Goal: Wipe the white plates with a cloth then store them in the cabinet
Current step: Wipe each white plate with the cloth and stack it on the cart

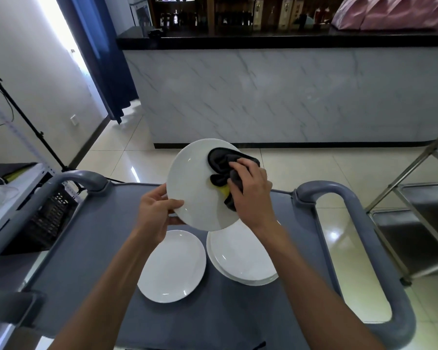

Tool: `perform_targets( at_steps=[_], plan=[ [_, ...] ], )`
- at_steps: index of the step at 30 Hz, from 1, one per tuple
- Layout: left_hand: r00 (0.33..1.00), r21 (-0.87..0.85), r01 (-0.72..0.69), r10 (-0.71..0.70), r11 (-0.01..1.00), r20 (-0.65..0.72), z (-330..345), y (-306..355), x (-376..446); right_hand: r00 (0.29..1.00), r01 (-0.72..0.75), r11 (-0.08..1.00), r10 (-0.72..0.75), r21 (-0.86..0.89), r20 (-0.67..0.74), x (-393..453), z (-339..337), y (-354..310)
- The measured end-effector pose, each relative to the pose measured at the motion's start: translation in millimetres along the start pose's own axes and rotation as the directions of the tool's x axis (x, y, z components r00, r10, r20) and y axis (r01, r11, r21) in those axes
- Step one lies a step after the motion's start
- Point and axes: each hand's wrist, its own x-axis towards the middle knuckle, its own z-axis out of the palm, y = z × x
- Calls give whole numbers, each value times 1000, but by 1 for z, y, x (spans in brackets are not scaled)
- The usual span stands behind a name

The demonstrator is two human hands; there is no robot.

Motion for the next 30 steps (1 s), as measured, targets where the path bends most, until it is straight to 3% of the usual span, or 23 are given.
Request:
perform_targets(
  at_steps=[9,30],
  plan=[
    [996,37,-23,20,999,86,-10,-3,-2,992,79,997,-77,12,-98,15,-5,-2],
    [990,103,-91,80,990,115,-41,-3,3,977,45,974,-89,223,193,24,-4,3]
  ],
)
